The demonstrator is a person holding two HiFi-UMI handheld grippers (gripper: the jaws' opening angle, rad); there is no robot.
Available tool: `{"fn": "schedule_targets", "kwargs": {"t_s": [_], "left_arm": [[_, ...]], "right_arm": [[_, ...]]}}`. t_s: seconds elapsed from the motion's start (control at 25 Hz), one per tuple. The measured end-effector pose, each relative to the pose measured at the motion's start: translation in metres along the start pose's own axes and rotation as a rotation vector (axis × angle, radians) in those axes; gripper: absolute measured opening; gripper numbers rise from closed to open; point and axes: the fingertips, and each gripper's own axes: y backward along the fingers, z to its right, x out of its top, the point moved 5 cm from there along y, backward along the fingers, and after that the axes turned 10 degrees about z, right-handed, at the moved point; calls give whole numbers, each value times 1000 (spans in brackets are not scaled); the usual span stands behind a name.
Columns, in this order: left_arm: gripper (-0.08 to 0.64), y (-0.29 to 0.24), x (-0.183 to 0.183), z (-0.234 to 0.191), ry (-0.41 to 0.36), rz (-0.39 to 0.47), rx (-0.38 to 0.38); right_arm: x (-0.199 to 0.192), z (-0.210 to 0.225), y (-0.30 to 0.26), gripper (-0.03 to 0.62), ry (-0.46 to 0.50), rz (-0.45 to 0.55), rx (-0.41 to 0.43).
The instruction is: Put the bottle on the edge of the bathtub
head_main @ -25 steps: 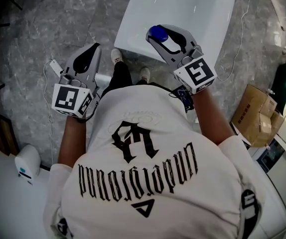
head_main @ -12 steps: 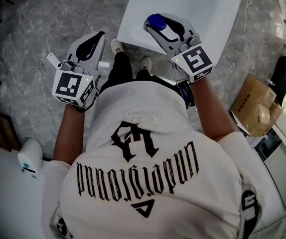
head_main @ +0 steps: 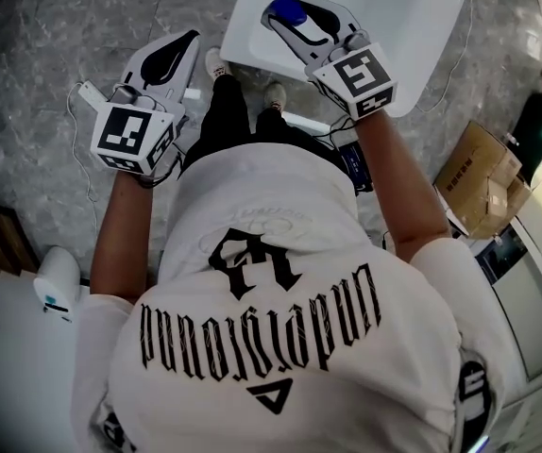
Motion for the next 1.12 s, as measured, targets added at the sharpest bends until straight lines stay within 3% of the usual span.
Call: {"fn": "schedule_targets", "kwargs": {"t_s": [1.12], "left_arm": [[15, -55, -94, -48, 48, -143, -27]], "right_arm": [[-139, 32, -90, 156, 38, -237, 6]]}}
